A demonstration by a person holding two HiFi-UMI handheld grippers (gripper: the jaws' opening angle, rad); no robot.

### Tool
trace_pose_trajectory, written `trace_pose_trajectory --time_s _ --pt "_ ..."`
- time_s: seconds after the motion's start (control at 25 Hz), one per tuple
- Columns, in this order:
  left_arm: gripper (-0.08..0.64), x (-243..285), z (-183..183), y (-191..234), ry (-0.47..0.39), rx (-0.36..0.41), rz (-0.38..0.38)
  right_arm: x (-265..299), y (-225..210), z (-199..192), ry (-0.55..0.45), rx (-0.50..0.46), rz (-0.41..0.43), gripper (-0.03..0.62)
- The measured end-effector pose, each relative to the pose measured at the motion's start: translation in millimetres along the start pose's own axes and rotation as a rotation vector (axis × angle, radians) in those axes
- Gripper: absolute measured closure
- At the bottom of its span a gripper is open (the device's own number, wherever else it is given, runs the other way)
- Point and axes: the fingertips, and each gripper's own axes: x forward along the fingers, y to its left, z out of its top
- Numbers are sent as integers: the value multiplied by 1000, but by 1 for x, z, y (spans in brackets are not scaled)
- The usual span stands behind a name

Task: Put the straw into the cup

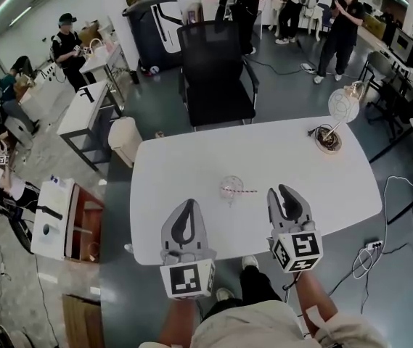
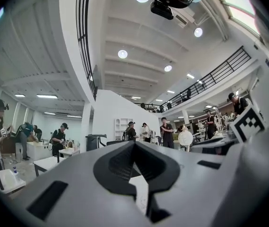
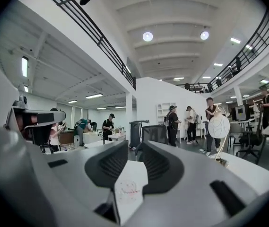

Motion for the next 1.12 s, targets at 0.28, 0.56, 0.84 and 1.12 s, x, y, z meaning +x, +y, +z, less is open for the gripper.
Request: trace_pose_trajectory --time_s 0.28,0.56,0.84,1.12 --pt "558 -15 38 3 -77 29 -21 -19 15 64 -147 -35 -13 503" --pt "558 -22 70 13 -172 65 -15 -33 23 103 -252 -100 -37 508" --pt "558 -23 81 23 -194 84 -4 -32 27 107 -256 -104 -41 517" --pt "558 -21 77 22 -193 83 -6 -30 26 106 -259 -103 -48 553"
